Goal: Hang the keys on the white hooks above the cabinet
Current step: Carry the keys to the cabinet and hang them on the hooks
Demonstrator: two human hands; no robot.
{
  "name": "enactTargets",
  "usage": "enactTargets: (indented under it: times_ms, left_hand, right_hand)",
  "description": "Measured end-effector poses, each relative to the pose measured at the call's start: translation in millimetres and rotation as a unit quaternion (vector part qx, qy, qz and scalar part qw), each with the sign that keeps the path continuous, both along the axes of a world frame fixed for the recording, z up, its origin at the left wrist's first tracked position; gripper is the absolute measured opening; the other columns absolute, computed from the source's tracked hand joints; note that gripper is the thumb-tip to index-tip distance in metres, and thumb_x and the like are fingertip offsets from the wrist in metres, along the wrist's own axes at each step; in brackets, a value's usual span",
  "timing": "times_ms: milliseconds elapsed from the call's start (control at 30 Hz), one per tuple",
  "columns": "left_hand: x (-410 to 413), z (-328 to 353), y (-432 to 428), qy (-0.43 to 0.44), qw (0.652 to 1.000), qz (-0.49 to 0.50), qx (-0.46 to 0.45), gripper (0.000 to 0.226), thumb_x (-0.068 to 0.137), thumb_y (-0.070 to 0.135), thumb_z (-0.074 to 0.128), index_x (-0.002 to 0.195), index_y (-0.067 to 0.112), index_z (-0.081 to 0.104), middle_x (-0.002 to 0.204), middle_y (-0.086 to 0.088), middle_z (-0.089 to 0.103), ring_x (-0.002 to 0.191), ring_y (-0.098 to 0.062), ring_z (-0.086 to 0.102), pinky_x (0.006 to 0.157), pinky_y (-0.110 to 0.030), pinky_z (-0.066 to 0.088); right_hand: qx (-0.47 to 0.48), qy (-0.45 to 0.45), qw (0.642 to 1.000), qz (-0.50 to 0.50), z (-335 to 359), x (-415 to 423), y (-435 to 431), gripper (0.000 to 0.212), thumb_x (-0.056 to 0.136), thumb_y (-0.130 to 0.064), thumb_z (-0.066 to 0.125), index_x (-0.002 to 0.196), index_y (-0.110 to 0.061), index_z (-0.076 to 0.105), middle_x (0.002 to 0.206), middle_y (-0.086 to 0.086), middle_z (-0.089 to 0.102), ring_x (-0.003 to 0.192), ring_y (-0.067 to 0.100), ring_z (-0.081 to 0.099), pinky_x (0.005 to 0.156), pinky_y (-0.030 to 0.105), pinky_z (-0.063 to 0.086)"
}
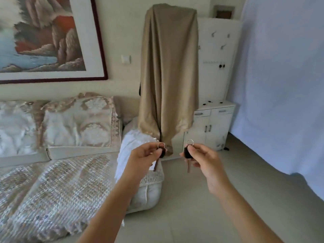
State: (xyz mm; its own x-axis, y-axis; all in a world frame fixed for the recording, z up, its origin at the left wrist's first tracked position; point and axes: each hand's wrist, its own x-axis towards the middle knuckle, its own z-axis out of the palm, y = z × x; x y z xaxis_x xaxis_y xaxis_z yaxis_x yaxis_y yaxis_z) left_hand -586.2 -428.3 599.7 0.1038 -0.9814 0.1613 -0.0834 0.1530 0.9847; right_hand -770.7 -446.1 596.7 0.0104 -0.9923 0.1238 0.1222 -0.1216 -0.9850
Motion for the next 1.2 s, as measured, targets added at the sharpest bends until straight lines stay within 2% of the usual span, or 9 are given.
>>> enactTargets:
  times_ms: [100, 167, 233, 367, 567, 700, 867, 1033, 1200]
  left_hand:
    - [-37.3, -1.4, -35.3, -0.011, 1.000, -0.023, -0.003, 0.020, 0.089, 0.002, 0.060, 0.098, 0.017, 0.070, 0.080, 0.004, 0.073, 0.065, 0.002, 0.062, 0.053, -0.006, 0.042]
    - [-58.7, -3.0, -63.4, -0.017, 0.999, -0.044, -0.004, 0.019, 0.089, 0.003, 0.060, 0.102, 0.014, 0.070, 0.084, 0.001, 0.072, 0.066, 0.005, 0.063, 0.055, -0.005, 0.043]
    - [-75.6, -4.9, -96.2, -0.025, 0.998, -0.061, -0.005, 0.019, 0.089, 0.007, 0.062, 0.101, 0.018, 0.070, 0.084, 0.003, 0.074, 0.072, -0.001, 0.064, 0.058, -0.008, 0.044]
    - [-104.4, -5.7, -164.6, -0.017, 0.996, -0.086, -0.015, 0.022, 0.087, 0.007, 0.065, 0.096, 0.026, 0.072, 0.087, 0.000, 0.076, 0.088, -0.022, 0.070, 0.082, -0.033, 0.052]
    - [-152.7, 0.0, -267.2, -0.020, 0.992, -0.120, -0.024, 0.021, 0.087, 0.006, 0.064, 0.091, 0.025, 0.070, 0.064, 0.012, 0.068, 0.055, 0.002, 0.056, 0.058, -0.021, 0.040]
    - [-189.0, 0.2, -329.6, -0.027, 0.990, -0.138, -0.029, 0.022, 0.087, 0.005, 0.064, 0.092, 0.026, 0.069, 0.073, 0.013, 0.069, 0.059, 0.007, 0.060, 0.055, -0.012, 0.041]
    - [-243.5, -6.4, -413.1, -0.041, 0.989, -0.144, -0.022, 0.021, 0.087, 0.007, 0.064, 0.095, 0.026, 0.069, 0.084, 0.009, 0.072, 0.065, 0.008, 0.063, 0.054, -0.004, 0.041]
    - [-308.1, -9.5, -501.7, -0.047, 0.991, -0.121, -0.020, 0.020, 0.088, 0.010, 0.063, 0.102, 0.023, 0.070, 0.087, 0.008, 0.073, 0.068, 0.006, 0.063, 0.057, -0.006, 0.044]
    - [-366.0, -1.5, -585.5, -0.037, 0.996, -0.084, -0.008, 0.020, 0.088, 0.008, 0.063, 0.096, 0.025, 0.070, 0.079, 0.010, 0.074, 0.061, 0.004, 0.061, 0.063, -0.019, 0.043]
  right_hand:
    - [-0.006, -0.004, 1.000, -0.029, -1.1, -37.6, -22.8, 0.007, 0.090, -0.010, 0.060, 0.089, -0.011, 0.067, 0.061, -0.005, 0.073, 0.052, 0.001, 0.063, 0.048, 0.010, 0.041]
    - [-0.012, 0.002, 0.999, -0.046, -2.1, -57.1, -42.4, 0.007, 0.090, -0.011, 0.061, 0.089, -0.012, 0.068, 0.062, -0.006, 0.074, 0.053, 0.001, 0.063, 0.048, 0.010, 0.042]
    - [-0.014, 0.010, 0.998, -0.063, -2.9, -73.2, -66.2, 0.007, 0.090, -0.012, 0.061, 0.091, -0.011, 0.068, 0.065, -0.004, 0.074, 0.055, 0.002, 0.064, 0.048, 0.010, 0.043]
    - [-0.012, 0.020, 0.995, -0.094, 0.5, -101.7, -121.1, 0.009, 0.090, -0.015, 0.062, 0.094, -0.011, 0.069, 0.070, -0.001, 0.075, 0.059, 0.003, 0.065, 0.051, 0.009, 0.043]
    - [-0.025, 0.045, 0.989, -0.136, 8.5, -149.8, -207.1, 0.014, 0.090, -0.016, 0.062, 0.096, -0.007, 0.070, 0.085, 0.013, 0.076, 0.064, 0.007, 0.065, 0.052, 0.011, 0.043]
    - [-0.020, 0.030, 0.986, -0.162, 3.5, -185.0, -263.8, 0.015, 0.090, -0.016, 0.061, 0.099, -0.006, 0.069, 0.086, 0.014, 0.076, 0.065, 0.009, 0.065, 0.052, 0.011, 0.043]
    - [-0.009, 0.031, 0.985, -0.167, -6.8, -236.1, -345.8, 0.012, 0.090, -0.018, 0.062, 0.096, -0.012, 0.070, 0.081, 0.007, 0.077, 0.067, 0.009, 0.067, 0.059, 0.020, 0.043]
    - [-0.007, 0.035, 0.989, -0.141, -12.7, -303.1, -444.1, 0.014, 0.091, -0.022, 0.061, 0.098, -0.013, 0.069, 0.081, 0.004, 0.077, 0.074, 0.011, 0.068, 0.063, 0.022, 0.046]
    - [-0.006, 0.044, 0.993, -0.111, -2.5, -367.7, -545.0, 0.012, 0.090, -0.022, 0.062, 0.097, -0.017, 0.070, 0.083, 0.002, 0.077, 0.084, 0.019, 0.070, 0.073, 0.033, 0.048]
